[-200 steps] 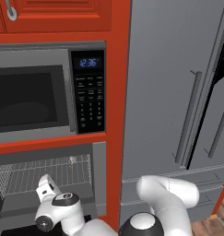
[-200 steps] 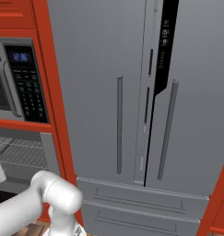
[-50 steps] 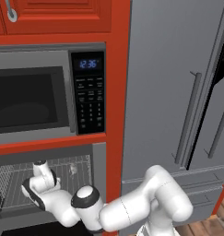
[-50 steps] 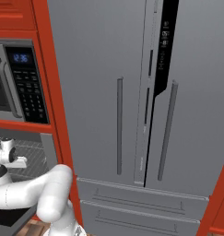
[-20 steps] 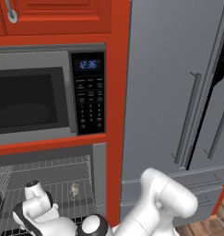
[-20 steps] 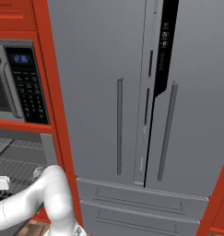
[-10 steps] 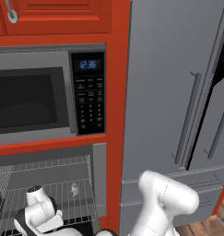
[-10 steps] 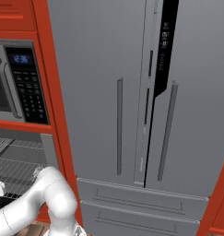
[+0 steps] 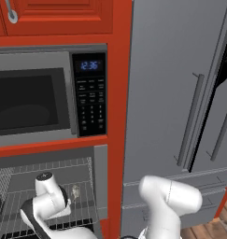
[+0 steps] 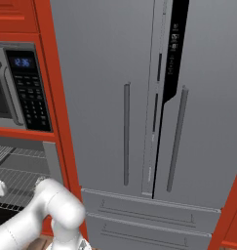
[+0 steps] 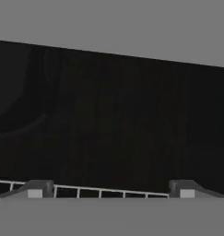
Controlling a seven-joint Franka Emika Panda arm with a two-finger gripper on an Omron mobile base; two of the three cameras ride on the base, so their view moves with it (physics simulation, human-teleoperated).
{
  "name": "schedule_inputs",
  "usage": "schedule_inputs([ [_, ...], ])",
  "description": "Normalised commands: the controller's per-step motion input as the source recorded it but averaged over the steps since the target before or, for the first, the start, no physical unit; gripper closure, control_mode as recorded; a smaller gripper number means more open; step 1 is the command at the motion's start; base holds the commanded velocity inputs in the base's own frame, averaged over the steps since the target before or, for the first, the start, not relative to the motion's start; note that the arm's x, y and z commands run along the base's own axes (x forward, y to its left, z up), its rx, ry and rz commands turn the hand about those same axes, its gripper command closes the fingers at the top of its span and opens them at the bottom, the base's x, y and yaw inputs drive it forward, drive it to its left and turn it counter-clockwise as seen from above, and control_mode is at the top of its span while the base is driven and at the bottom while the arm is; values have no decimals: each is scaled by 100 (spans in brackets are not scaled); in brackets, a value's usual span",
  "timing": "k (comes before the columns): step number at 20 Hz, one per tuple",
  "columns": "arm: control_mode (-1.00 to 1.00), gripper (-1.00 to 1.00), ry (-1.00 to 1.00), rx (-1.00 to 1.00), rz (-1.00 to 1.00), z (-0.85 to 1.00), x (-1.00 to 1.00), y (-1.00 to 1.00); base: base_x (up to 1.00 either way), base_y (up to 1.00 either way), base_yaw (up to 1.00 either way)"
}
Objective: Take the fish from the oven and place it on the plate on the counter.
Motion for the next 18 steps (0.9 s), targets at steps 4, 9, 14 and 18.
schedule_inputs([
  [4,-100,-100,-32,1,-10,33,37,-26,0,0,0],
  [9,-100,-100,-20,0,-9,12,40,-26,0,0,0],
  [14,-100,-100,0,2,-4,24,54,-38,0,0,0],
  [18,-100,-100,1,9,-1,21,13,-53,0,0,0],
])
